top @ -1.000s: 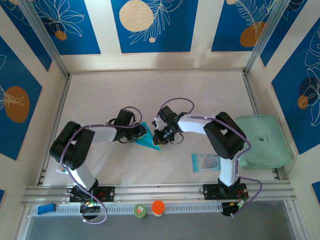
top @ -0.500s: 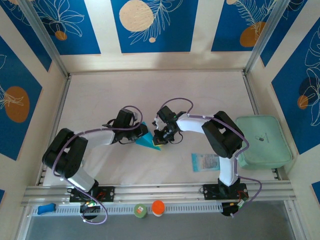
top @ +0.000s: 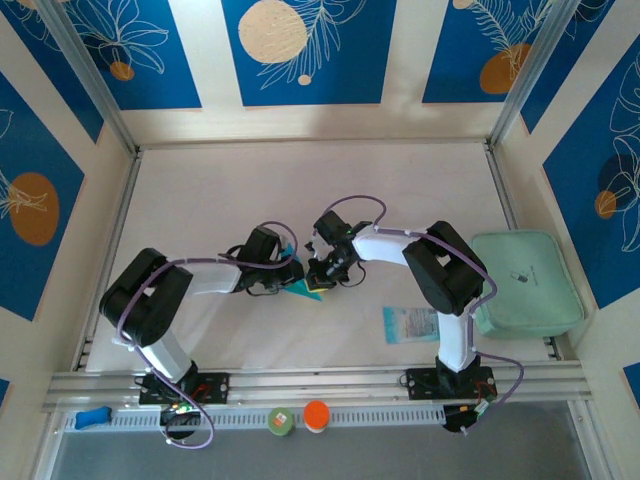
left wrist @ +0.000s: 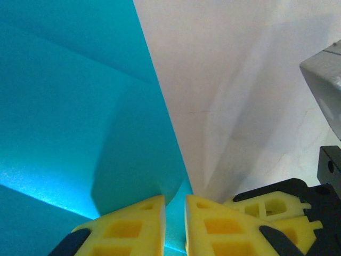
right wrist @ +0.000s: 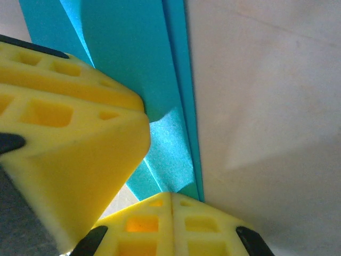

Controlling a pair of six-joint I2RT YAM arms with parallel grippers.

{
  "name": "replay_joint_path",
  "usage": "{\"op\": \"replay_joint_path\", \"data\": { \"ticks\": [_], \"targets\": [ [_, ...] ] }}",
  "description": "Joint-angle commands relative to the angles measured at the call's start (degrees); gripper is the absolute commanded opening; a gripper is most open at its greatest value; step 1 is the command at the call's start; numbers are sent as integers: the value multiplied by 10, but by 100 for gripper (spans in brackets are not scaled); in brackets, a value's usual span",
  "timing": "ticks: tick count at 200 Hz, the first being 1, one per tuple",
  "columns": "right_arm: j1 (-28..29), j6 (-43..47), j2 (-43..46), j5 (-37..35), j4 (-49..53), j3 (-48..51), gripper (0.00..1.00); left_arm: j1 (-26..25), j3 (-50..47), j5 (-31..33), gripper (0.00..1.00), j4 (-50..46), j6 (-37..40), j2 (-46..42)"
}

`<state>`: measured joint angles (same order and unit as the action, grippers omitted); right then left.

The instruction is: Fold a paper plane with a square sheet of paper (pick it up from the middle)

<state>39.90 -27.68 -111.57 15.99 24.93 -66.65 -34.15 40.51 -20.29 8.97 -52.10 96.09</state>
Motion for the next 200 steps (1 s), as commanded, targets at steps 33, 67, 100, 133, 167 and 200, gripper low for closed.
{"op": "replay_joint_path", "data": {
  "ticks": [33, 67, 100, 133, 167, 200],
  "targets": [
    [-2, 10, -42, -79, 62, 30, 0, 16, -18, 49, 18, -44, 15, 9],
    [-6, 26, -53, -112, 83, 48, 0, 55, -11, 51, 18, -71, 35, 10],
    [-11, 37, -57, -125, 97, 55, 0, 103, 4, 38, 19, -90, 63, 20],
    [-12, 39, -59, -123, 98, 57, 0, 155, 19, 34, 19, -111, 91, 32],
    [-12, 34, -59, -116, 94, 58, 0, 201, 48, 42, 19, -143, 123, 47],
    [-12, 31, -58, -114, 91, 62, 0, 240, 71, 50, 19, -162, 143, 62]
  ]
}}
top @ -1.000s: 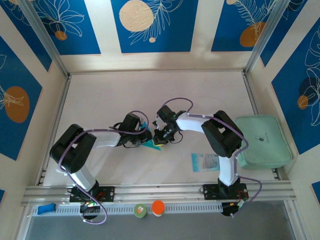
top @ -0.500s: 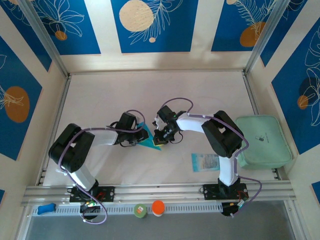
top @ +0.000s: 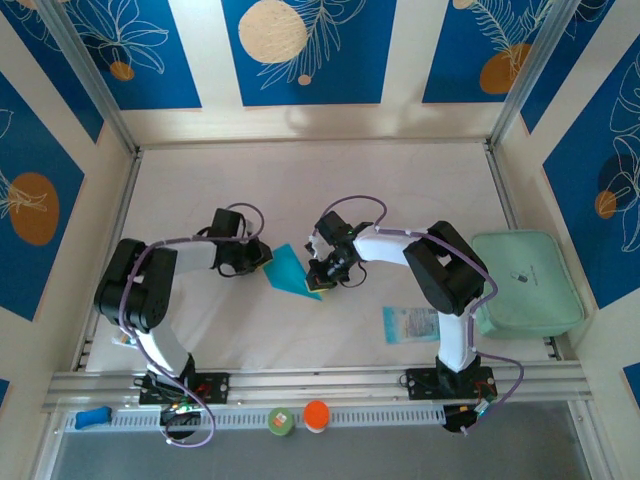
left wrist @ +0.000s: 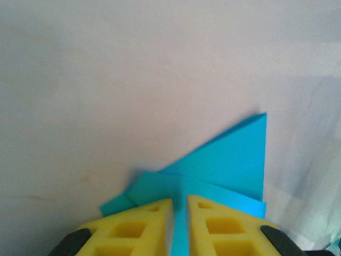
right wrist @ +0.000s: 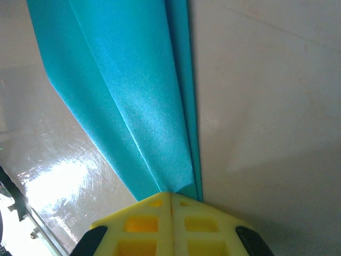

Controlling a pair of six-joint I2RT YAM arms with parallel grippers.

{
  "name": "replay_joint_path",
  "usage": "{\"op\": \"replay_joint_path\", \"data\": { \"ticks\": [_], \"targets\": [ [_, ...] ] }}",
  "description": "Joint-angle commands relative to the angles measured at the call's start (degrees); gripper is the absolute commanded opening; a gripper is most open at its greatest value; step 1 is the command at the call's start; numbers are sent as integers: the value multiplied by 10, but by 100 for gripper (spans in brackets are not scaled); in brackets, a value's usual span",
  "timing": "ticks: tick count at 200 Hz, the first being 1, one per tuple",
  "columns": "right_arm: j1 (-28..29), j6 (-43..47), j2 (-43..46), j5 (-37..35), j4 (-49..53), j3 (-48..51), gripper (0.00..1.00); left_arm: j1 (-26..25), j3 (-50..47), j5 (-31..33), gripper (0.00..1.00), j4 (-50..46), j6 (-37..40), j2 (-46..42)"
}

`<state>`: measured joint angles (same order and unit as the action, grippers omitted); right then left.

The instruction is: Fold a paper plane with a square sheet of paper (pick it up from the middle)

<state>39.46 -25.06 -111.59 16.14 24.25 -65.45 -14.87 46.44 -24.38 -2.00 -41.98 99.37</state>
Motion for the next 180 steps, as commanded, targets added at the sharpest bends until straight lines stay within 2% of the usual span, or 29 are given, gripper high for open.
{"op": "replay_joint_path", "data": {
  "ticks": [1, 48, 90, 116, 138, 180],
  "targets": [
    [-7, 5, -58, -116, 97, 50, 0, 48, 12, 91, 19, -53, 42, 30],
    [-7, -1, -50, -104, 90, 49, 0, 76, 32, 81, 19, -61, 55, 31],
    [-8, -18, -2, -39, 55, 7, 0, 75, 73, 52, 23, -93, 41, -46],
    [-10, -42, 45, 7, 11, -27, 9, 69, 58, 38, 27, -88, 7, -114],
    [-16, -54, 68, 15, -32, -33, 19, 60, 15, 31, 32, -70, -29, -165],
    [-29, -26, 33, 2, -43, -75, 32, 40, -80, 27, 47, -23, -108, -237]
  ]
}}
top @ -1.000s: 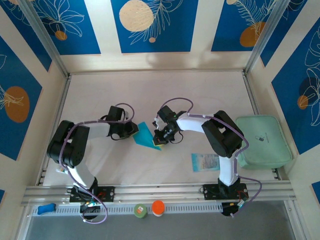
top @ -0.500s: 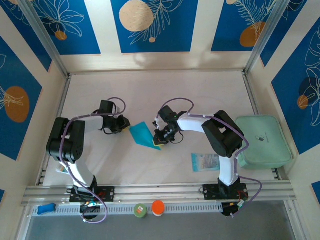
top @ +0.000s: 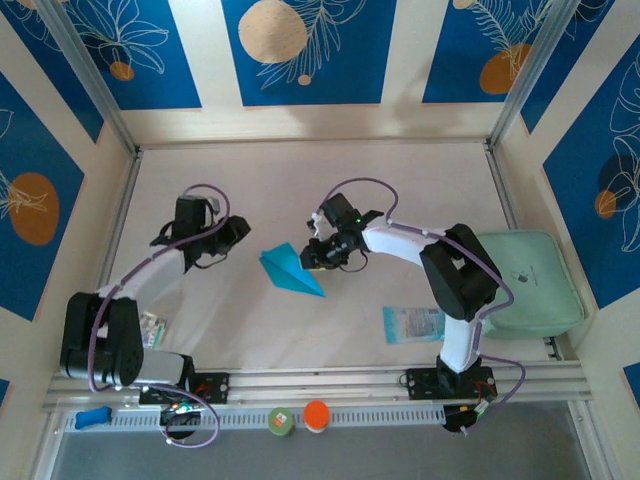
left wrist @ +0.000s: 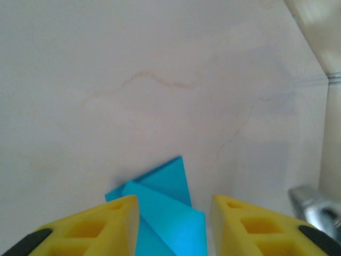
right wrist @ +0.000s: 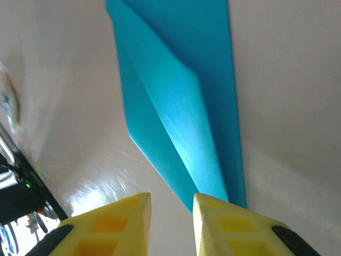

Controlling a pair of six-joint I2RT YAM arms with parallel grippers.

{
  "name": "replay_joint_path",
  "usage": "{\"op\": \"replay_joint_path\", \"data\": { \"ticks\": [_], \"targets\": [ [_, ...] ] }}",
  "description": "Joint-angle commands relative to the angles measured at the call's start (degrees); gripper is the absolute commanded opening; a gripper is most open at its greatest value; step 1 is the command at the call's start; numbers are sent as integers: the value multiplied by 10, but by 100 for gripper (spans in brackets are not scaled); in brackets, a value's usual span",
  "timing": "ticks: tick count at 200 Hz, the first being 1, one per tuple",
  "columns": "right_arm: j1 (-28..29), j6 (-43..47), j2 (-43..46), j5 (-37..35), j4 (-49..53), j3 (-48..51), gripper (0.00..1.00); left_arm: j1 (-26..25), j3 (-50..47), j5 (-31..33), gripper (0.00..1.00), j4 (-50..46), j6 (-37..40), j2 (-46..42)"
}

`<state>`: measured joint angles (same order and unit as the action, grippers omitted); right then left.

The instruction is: Fold a paper plane with a square sheet of paper (pick it up from the middle)

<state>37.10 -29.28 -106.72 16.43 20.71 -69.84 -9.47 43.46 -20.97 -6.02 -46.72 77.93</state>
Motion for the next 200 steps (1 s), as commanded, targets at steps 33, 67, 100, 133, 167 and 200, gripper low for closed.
{"op": "replay_joint_path", "data": {
  "ticks": [33, 67, 100, 133, 167, 200],
  "targets": [
    [-11, 49, -70, 11, 13, -88, 39, -24, -92, -10, 53, 36, -88, -49],
    [-12, 73, -111, 30, 36, -130, 39, -25, -104, -7, 57, 30, -90, -58],
    [-13, 84, -126, 63, 38, -132, 38, -25, -104, -7, 59, 32, -89, -57],
    [-13, 90, -132, 98, 31, -128, 34, -25, -103, -14, 60, 39, -89, -52],
    [-14, 99, -135, 108, 28, -123, 25, -25, -103, -18, 60, 42, -88, -51],
    [-16, 111, -139, 119, 22, -125, 21, -26, -105, -24, 60, 44, -88, -53]
  ]
}}
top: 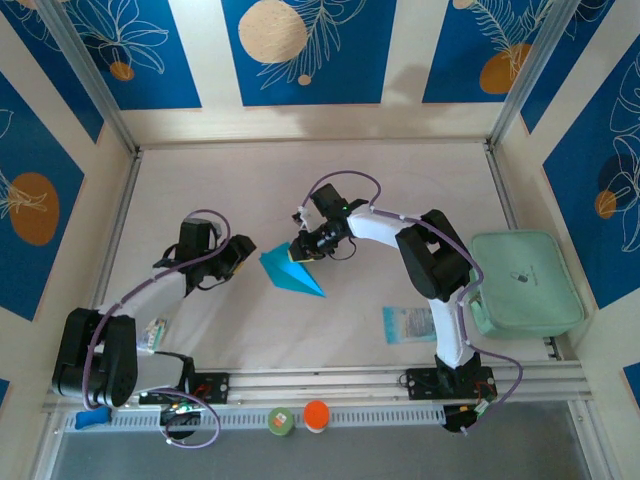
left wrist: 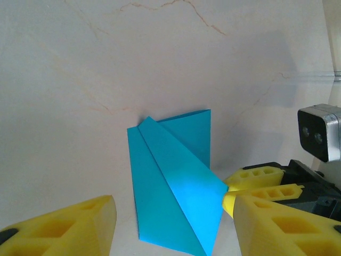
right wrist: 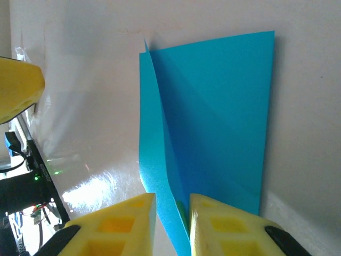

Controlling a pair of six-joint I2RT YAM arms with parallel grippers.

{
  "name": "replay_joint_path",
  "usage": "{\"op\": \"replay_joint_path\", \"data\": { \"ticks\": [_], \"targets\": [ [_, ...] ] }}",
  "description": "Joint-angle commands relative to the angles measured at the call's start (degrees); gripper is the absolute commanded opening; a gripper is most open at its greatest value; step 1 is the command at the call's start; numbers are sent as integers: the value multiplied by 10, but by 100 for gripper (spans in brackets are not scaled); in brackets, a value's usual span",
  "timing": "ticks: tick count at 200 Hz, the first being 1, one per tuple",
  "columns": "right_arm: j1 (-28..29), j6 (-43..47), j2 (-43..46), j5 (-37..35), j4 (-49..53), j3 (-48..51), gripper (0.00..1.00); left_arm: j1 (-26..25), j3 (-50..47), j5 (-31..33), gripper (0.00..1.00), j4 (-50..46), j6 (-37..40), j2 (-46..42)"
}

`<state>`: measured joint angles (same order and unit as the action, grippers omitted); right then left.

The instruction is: Fold a paper plane with a square sheet of paper (pick it up from the middle)

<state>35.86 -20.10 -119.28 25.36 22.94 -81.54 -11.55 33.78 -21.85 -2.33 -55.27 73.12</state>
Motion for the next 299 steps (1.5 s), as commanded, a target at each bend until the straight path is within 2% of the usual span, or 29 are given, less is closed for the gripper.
{"op": "replay_joint_path", "data": {
  "ticks": [1, 46, 88, 132, 163, 185, 218, 247, 299],
  "targets": [
    [-3, 20, -14, 29, -1, -8, 21, -5, -8, -15, 60, 7, -3, -6],
    [-3, 36, -36, 36, 5, -20, 17, -5, -9, -19, 61, 8, -3, -12],
    [-10, 21, -10, 46, -30, 0, 4, -6, -13, -25, 61, 12, -4, -22],
    [-33, -72, 60, 85, -135, 54, 2, -23, -25, -49, 66, 71, -27, -36],
    [-46, -148, 105, 104, -172, 77, 2, -65, -30, -62, 73, 146, -44, -37],
    [-52, -198, 132, 125, -196, 91, 2, -99, -25, -69, 77, 203, -46, -20],
    [-61, -266, 160, 164, -241, 118, 2, -128, -10, -91, 77, 295, -65, 23],
    [-69, -309, 178, 188, -266, 133, 2, -134, 0, -106, 74, 354, -81, 47],
    [-80, -351, 184, 215, -296, 146, 2, -135, -1, -112, 54, 410, -101, 58]
  ]
}}
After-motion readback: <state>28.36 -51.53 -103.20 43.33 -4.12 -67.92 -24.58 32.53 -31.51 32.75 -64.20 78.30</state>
